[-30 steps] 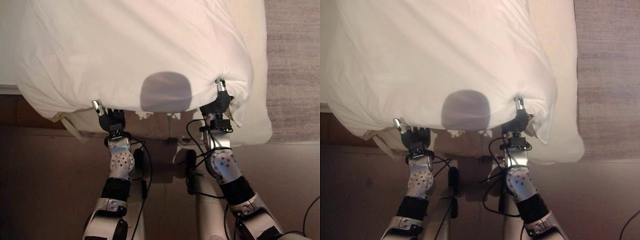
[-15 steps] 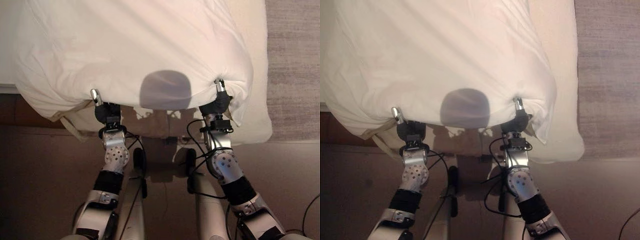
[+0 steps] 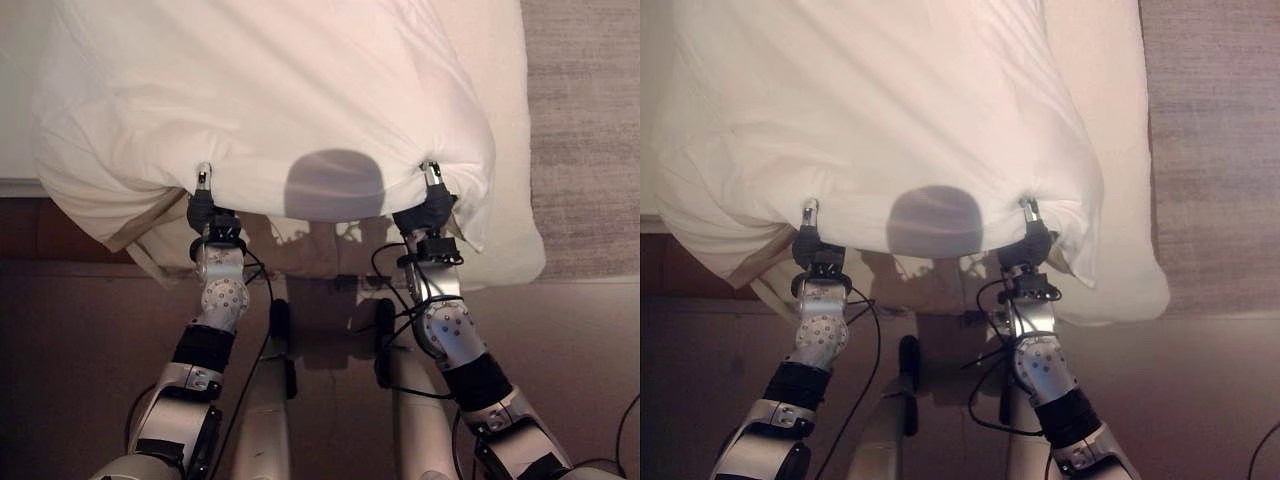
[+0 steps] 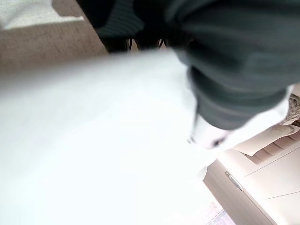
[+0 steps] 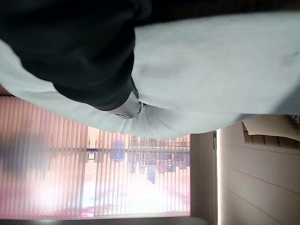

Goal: Make the bed

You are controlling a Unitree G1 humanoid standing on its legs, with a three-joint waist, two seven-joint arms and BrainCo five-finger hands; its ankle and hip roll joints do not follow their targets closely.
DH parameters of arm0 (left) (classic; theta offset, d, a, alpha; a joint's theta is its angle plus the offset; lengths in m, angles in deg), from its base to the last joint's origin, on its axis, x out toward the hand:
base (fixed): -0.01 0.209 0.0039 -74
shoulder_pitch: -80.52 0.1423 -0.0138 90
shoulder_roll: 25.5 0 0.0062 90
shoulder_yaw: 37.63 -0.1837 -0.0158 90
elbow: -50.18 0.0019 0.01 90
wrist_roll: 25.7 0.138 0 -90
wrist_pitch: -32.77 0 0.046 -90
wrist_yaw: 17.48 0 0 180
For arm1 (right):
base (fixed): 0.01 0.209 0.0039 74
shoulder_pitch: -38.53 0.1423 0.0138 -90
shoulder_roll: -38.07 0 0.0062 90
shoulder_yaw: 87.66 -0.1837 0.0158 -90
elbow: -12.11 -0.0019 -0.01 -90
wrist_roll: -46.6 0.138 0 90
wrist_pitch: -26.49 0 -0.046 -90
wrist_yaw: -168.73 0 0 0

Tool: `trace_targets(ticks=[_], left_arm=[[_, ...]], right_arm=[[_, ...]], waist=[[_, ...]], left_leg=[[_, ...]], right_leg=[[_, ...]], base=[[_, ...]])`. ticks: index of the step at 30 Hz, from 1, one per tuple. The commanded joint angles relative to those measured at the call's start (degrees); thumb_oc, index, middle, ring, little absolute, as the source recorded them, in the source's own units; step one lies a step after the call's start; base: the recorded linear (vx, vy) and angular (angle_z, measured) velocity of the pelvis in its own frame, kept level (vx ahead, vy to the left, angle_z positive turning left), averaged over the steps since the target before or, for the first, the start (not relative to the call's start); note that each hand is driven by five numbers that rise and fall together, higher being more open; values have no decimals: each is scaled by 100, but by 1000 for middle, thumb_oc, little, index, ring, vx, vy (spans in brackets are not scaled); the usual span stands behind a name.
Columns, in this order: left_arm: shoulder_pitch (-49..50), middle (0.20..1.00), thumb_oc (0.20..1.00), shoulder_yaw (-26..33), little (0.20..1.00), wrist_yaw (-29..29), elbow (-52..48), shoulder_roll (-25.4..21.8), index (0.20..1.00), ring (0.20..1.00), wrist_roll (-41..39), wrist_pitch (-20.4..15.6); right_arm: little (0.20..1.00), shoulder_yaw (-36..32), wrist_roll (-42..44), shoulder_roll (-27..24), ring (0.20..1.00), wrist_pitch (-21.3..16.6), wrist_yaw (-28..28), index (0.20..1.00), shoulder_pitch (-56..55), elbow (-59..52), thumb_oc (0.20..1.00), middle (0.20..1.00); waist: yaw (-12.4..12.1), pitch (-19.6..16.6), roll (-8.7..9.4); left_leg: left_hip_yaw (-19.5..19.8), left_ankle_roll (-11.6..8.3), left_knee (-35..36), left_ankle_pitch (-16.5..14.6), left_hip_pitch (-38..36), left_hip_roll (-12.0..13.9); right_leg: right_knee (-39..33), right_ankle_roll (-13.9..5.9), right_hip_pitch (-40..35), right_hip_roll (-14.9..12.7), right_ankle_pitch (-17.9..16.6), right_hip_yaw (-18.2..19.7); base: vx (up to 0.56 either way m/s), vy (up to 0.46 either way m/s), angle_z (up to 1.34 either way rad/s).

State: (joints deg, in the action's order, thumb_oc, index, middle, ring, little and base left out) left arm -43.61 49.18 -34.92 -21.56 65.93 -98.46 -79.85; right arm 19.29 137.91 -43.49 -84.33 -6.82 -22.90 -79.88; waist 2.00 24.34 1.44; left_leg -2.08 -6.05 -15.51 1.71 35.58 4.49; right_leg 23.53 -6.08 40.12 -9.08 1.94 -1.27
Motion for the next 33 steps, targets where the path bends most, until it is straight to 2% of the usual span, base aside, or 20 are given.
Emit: trace_targets(ticks=[1, 8, 9, 11, 12, 13, 14, 19, 20, 21, 22, 23, 24, 25, 26, 29, 30, 31, 32, 33], left_arm=[[-66, 200, 200, 166, 200, 290, -178, 100, 200, 200, 362, -140], [945, 200, 200, 716, 200, 374, -790, 581, 200, 200, 254, -432], [1092, 200, 200, 922, 200, 286, -980, 653, 200, 200, 334, -594], [1203, 200, 200, 1042, 200, 209, -1113, 718, 200, 200, 352, -673], [1386, 200, 200, 1258, 200, 141, -1306, 775, 200, 200, 447, -811], [1392, 200, 200, 1255, 200, 122, -1325, 784, 200, 200, 464, -809], [1511, 200, 200, 1382, 200, -31, -1468, 763, 200, 200, 602, -954], [1547, 200, 200, 1496, 200, -471, -1503, 679, 200, 200, 896, -1110], [1563, 200, 200, 1519, 200, -431, -1468, 647, 200, 200, 870, -1052], [1683, 200, 200, 1307, 200, 22, -1497, 552, 200, 200, 733, -818], [1682, 200, 200, 1305, 200, 34, -1491, 546, 200, 200, 723, -819], [1911, 200, 200, 1038, 200, 496, -1528, 492, 200, 200, 630, -604], [1918, 200, 200, 1034, 200, 508, -1523, 486, 200, 200, 620, -607], [2026, 200, 200, 896, 200, 733, -1518, 343, 200, 200, 535, -465], [2136, 200, 200, 817, 200, 803, -1537, 292, 200, 200, 698, -390], [2288, 200, 200, 845, 200, 940, -1635, 196, 200, 200, 892, -249], [2286, 200, 200, 802, 200, 903, -1703, 238, 200, 200, 938, -230], [2287, 200, 200, 804, 200, 897, -1708, 240, 200, 200, 943, -228], [2288, 200, 200, 793, 200, 929, -1725, 232, 200, 200, 1066, -161], [2287, 200, 200, 795, 200, 927, -1728, 232, 200, 200, 1069, -159]], right_arm=[[200, -240, -253, -127, 200, -155, 267, 200, -364, -867, 200, 200], [200, -714, -410, -211, 200, -222, 12, 200, -905, -753, 200, 200], [200, -870, -493, -243, 200, -272, -79, 200, -970, -583, 200, 200], [200, -935, -468, -241, 200, -316, -117, 200, -1005, -484, 200, 200], [200, -1096, -551, -384, 200, -305, -141, 200, -1127, -294, 200, 200], [200, -1099, -550, -387, 200, -304, -138, 200, -1124, -290, 200, 200], [200, -1170, -683, -478, 200, -313, -261, 200, -1232, -127, 200, 200], [200, -1452, -1033, -529, 200, -527, -808, 200, -1292, 295, 200, 200], [200, -1496, -1181, -511, 200, -639, -955, 200, -1303, 367, 200, 200], [200, -1606, -1364, -538, 200, -586, -911, 200, -1501, 351, 200, 200], [200, -1609, -1369, -532, 200, -585, -916, 200, -1505, 344, 200, 200], [200, -1644, -1459, -430, 200, -506, -908, 200, -1849, 240, 200, 200], [200, -1644, -1462, -424, 200, -505, -910, 200, -1861, 231, 200, 200], [200, -1694, -1546, -316, 200, -435, -856, 200, -1979, 233, 200, 200], [200, -1611, -1619, -246, 200, -402, -854, 200, -1982, 310, 200, 200], [200, -1462, -1627, -221, 200, -332, -733, 200, -1984, 510, 200, 200], [200, -1383, -1686, -212, 200, -352, -761, 200, -1989, 551, 200, 200], [200, -1381, -1688, -212, 200, -352, -763, 200, -1988, 549, 200, 200], [200, -1310, -1779, -246, 200, -382, -737, 200, -1996, 638, 200, 200], [200, -1310, -1777, -245, 200, -382, -735, 200, -1993, 640, 200, 200]], waist=[[242, -416, -480], [119, -393, -399], [-19, -313, -216], [-63, -315, -136], [-40, -291, -44], [-50, -302, -47], [-108, -298, -15], [-241, -348, -77], [-268, -350, -66], [-150, -282, -40], [-155, -291, -30], [-104, -223, 10], [-98, -254, 26], [-36, -238, -100], [-78, -234, -169], [-81, -217, -166], [-44, -183, -162], [-43, -187, -151], [23, -155, -118], [17, -163, -105]], left_leg=[[54, 76, 573, 361, -173, -140], [273, -191, 851, 734, -704, -15], [754, -219, 665, 683, -804, -124], [1003, -175, 718, 650, -871, -95], [925, -131, 902, 701, -1030, 377], [919, -135, 934, 739, -1023, 386], [1110, -177, 1298, 952, -1191, 794], [1613, -329, 1753, 1225, -1345, 1059], [1671, -318, 1567, 1091, -1315, 938], [1024, -158, 711, 327, -1100, 621], [1021, -145, 657, 318, -1056, 601], [889, 61, -155, -393, -820, 49], [884, 82, -206, -390, -755, 14], [605, 282, -537, -745, -567, -320], [415, 365, -599, -824, -603, -335], [4, 449, -114, -663, -846, -453], [-64, 474, 100, -590, -979, -547], [-71, 474, 125, -568, -981, -556], [-152, 573, 380, -473, -1158, -729], [-166, 574, 390, -456, -1149, -735]], right_leg=[[-531, -11, -285, 414, -136, -117], [-627, 190, -870, 578, 159, -271], [-583, 231, -998, 567, 209, -215], [-524, 250, -999, 586, 229, -172], [-333, 238, -987, 523, 357, -127], [-342, 243, -963, 532, 328, -120], [-164, 171, -891, 484, 366, -5], [-121, -75, -744, 296, 249, 310], [-281, -177, -798, 205, 105, 410], [-708, -462, -1044, -315, -301, 443], [-746, -476, -1037, -328, -341, 455], [-1468, -633, -1294, -886, -1257, 669], [-1538, -656, -1286, -919, -1319, 675], [-2296, -624, -1336, -1544, -2356, 386], [-2432, -524, -1420, -1478, -2204, 83], [-1909, -320, -1243, -699, -1199, -514], [-1714, -224, -1150, -267, -905, -494], [-1696, -221, -1130, -276, -902, -483], [-1150, -50, -974, 503, -514, -201], [-1136, -49, -949, 498, -517, -186]], base=[[-1, -109, -15], [6, -173, -2], [-18, -61, 9], [-18, -59, 11], [-20, -37, 10], [-17, 114, 16], [-3, 116, 23], [-8, 384, 7], [-47, 618, -15], [-57, 628, -17], [-3, 895, -19], [15, 495, -3], [54, 1038, 5], [23, 860, 9], [15, 1100, -2], [-52, 615, -74], [-46, 298, -98], [-48, 335, -59], [-33, 205, -42], [-61, 331, -31]])
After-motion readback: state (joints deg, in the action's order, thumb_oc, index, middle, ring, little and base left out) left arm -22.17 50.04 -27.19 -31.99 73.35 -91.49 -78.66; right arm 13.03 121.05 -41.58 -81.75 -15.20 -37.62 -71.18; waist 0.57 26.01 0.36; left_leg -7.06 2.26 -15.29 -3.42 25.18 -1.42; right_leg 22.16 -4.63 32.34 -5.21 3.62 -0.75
